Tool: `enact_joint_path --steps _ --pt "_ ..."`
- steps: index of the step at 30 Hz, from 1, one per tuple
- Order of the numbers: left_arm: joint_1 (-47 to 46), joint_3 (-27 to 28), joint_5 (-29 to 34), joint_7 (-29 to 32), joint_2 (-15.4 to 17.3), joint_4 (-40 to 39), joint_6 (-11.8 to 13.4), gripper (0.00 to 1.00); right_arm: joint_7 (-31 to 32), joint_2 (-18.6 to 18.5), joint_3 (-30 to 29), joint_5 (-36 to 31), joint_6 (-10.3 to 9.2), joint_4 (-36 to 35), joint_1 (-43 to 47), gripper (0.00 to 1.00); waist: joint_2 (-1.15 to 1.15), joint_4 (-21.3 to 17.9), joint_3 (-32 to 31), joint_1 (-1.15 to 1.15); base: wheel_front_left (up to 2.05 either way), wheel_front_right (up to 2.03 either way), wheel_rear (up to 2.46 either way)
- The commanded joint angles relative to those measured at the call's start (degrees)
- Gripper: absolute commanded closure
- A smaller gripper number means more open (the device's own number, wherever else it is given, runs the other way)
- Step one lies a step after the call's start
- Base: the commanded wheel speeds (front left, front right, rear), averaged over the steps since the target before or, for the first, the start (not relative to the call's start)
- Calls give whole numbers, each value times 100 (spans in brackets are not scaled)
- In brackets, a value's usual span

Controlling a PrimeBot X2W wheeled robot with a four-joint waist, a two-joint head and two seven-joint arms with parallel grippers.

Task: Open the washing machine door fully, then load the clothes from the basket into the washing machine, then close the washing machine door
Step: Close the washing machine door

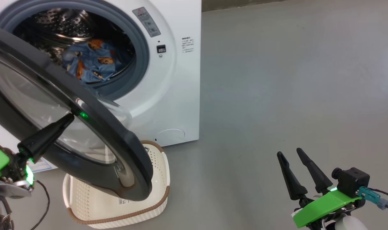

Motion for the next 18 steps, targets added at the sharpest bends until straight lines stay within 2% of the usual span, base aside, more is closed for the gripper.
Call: enact_joint_path --steps 1,9,18 --pt "-310 166 44 -43 153 -107 -79 100 -27 -25 147 -10 9 -164 -198 0 0 -100 40 0 0 0 0" --pt "-457 202 74 -126 180 6 -175 100 -27 5 97 -36 9 -200 -180 0 0 -211 144 0 0 0 0" --pt "-556 165 138 -205 161 136 -292 100 -27 68 30 -84 9 -197 -178 0 0 -108 141 0 0 0 0"
